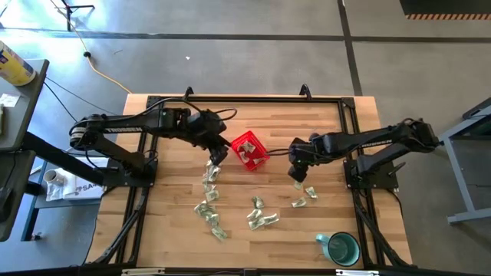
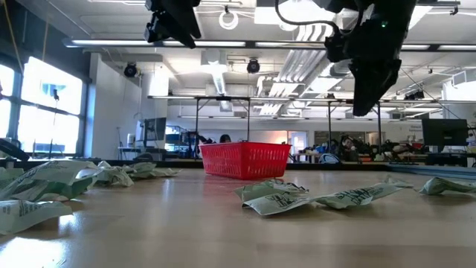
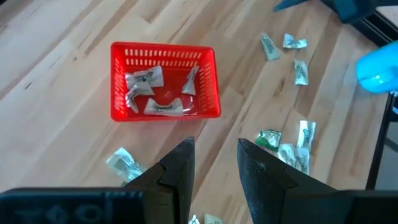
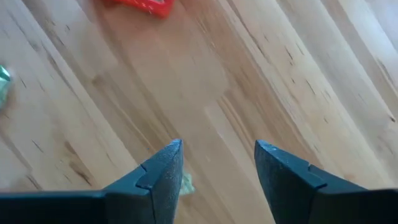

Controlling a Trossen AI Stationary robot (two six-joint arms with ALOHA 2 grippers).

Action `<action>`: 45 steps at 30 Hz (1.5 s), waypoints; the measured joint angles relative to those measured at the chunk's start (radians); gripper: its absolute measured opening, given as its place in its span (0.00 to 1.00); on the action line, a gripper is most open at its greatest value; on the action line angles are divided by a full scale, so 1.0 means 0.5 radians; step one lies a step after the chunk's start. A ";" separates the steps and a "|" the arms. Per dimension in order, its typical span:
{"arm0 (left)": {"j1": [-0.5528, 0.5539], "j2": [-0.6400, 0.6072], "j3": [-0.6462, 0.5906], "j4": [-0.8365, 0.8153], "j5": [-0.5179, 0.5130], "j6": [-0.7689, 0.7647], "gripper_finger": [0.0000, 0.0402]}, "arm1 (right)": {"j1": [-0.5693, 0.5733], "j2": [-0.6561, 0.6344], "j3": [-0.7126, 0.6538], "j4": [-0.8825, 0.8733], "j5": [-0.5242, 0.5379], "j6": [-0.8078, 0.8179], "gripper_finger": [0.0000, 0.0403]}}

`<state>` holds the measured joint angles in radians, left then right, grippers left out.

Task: Pick and place Stevia / Truvia into bins
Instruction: Put the stevia packet into the red basket

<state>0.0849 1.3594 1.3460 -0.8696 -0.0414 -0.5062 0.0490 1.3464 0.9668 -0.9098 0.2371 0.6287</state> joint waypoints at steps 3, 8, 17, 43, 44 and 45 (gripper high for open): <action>0.000 0.000 0.000 0.001 0.000 0.005 0.38 | -0.001 0.000 0.000 0.062 -0.001 0.001 0.48; 0.000 0.000 0.000 0.002 0.002 0.004 0.38 | -0.009 0.000 -0.001 0.088 0.000 0.000 0.49; 0.000 0.000 0.000 0.001 0.003 0.003 0.38 | -0.010 0.001 -0.001 0.116 -0.017 -0.028 0.48; 0.000 0.000 0.000 -0.078 0.002 -0.097 0.38 | -0.179 0.295 -0.002 0.434 -0.177 -0.800 0.48; 0.000 0.000 0.000 -0.078 0.001 -0.097 0.38 | -0.179 0.295 -0.002 0.440 -0.171 -0.826 0.49; 0.000 0.000 0.000 -0.078 0.001 -0.099 0.38 | -0.178 0.295 -0.002 0.453 -0.168 -0.850 0.49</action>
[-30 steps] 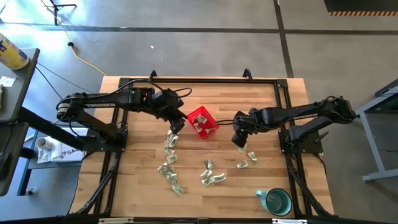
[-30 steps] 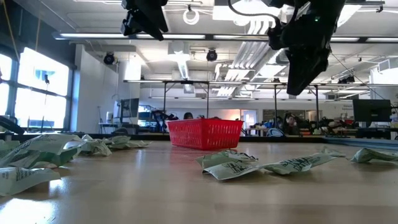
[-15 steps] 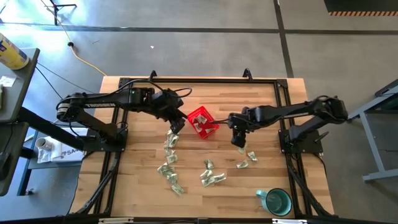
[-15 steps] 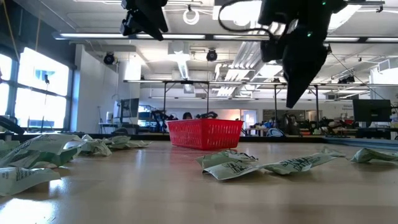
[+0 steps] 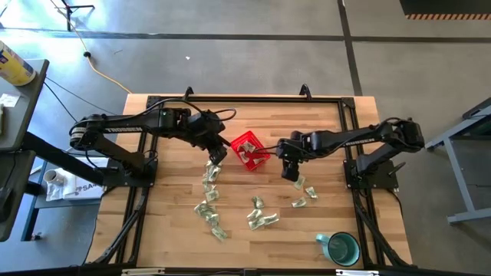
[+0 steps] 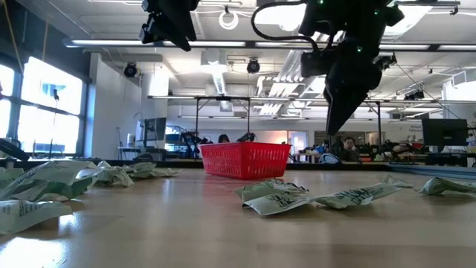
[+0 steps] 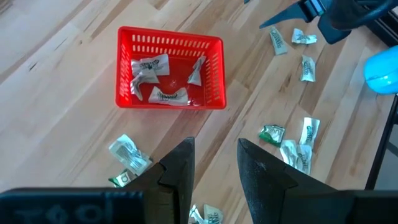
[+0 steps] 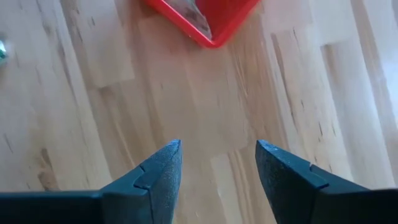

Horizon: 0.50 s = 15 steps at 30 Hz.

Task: Pick and place Stevia / Truvia into bins
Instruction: Put the stevia packet into the red basket

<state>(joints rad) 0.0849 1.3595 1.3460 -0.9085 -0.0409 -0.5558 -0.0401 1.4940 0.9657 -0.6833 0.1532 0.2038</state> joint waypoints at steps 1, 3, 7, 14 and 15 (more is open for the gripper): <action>0.000 0.000 0.000 0.001 -0.001 -0.005 0.38 | 0.001 0.000 0.000 0.020 -0.001 -0.007 0.49; 0.000 0.000 0.000 0.001 -0.002 -0.017 0.38 | 0.001 0.000 0.000 0.050 -0.002 -0.004 0.49; 0.000 0.001 0.000 0.002 -0.005 -0.035 0.38 | 0.001 0.000 0.000 0.094 -0.009 0.010 0.50; 0.000 0.001 0.000 0.049 -0.005 -0.035 0.38 | 0.002 0.000 0.000 0.122 -0.020 0.129 0.50; 0.000 0.000 0.000 0.076 -0.005 -0.035 0.38 | 0.002 0.000 0.001 0.122 -0.019 0.140 0.50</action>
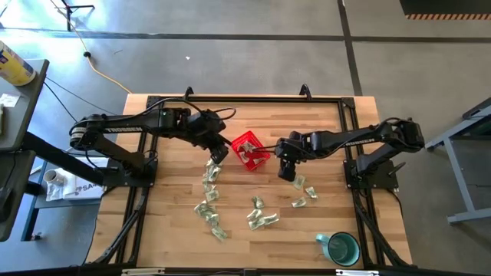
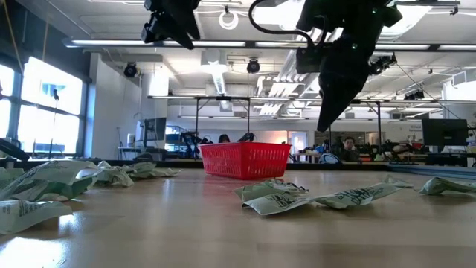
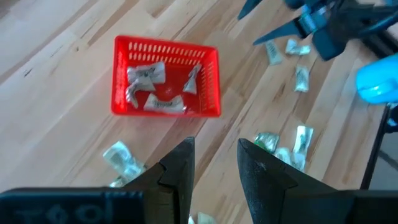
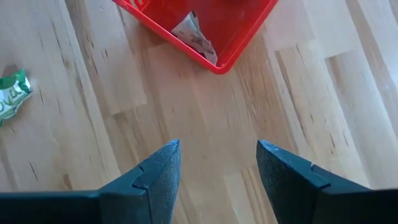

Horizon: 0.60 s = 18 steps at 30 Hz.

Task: Pick and place Stevia / Truvia into bins
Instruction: Put the stevia packet into the red basket

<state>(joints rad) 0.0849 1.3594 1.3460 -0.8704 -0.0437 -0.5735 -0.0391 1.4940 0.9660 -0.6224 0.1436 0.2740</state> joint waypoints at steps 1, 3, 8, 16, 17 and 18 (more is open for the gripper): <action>0.000 0.001 0.000 0.021 0.000 0.000 0.38 | 0.000 0.000 0.000 0.000 -0.001 0.017 0.50; 0.000 0.001 0.000 0.045 0.000 0.000 0.38 | 0.000 0.000 0.000 0.001 -0.001 0.032 0.49; 0.000 0.001 0.000 0.074 0.000 -0.009 0.38 | 0.000 0.000 0.002 0.030 -0.001 0.031 0.49; 0.000 0.000 0.000 0.083 0.006 -0.031 0.38 | 0.000 -0.001 0.002 0.031 -0.080 0.035 0.50; 0.000 0.000 0.000 0.083 0.006 -0.036 0.38 | 0.000 -0.001 0.002 0.030 -0.085 0.030 0.50; 0.000 0.000 0.000 0.083 0.006 -0.040 0.38 | 0.000 -0.001 0.002 0.030 -0.085 0.028 0.50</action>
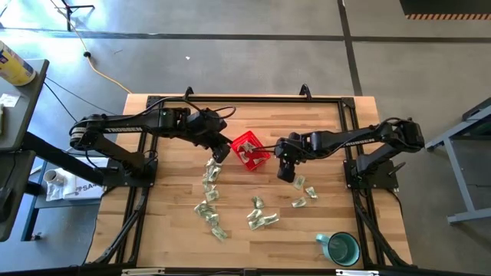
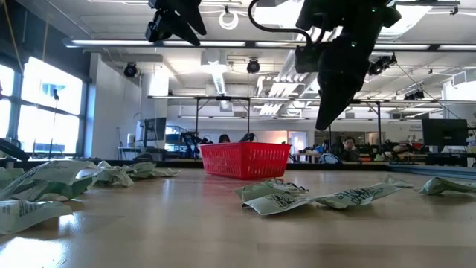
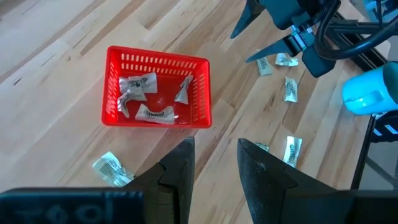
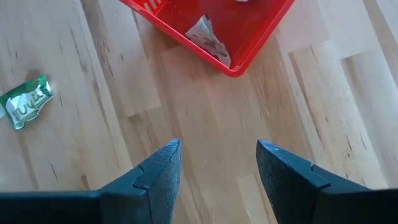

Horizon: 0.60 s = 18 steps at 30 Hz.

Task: Pick and place Stevia / Truvia into bins
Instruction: Put the stevia packet into the red basket

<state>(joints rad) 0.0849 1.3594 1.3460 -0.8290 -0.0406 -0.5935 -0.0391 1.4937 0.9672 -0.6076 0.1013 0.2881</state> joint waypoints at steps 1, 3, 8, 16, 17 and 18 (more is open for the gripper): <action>0.000 0.001 0.000 0.000 0.000 -0.011 0.38 | 0.000 0.000 0.000 0.000 -0.001 -0.005 0.50; 0.000 0.001 0.000 0.000 0.001 -0.012 0.38 | 0.000 0.000 0.000 -0.001 0.001 -0.059 0.50; 0.000 0.001 0.000 -0.001 0.001 -0.012 0.38 | 0.000 0.000 0.000 -0.001 0.045 -0.135 0.51; 0.000 0.001 0.000 -0.003 0.001 -0.024 0.38 | 0.000 -0.001 0.000 -0.001 0.046 -0.098 0.50; 0.000 0.001 0.000 -0.003 0.004 -0.028 0.38 | 0.000 -0.001 0.000 -0.001 0.046 -0.068 0.50; 0.000 0.001 0.000 -0.003 0.014 -0.029 0.38 | 0.000 -0.001 0.000 -0.001 0.050 -0.045 0.50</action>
<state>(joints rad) 0.0849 1.3598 1.3460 -0.8306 -0.0335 -0.6079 -0.0391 1.4933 0.9672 -0.6079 0.1265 0.2658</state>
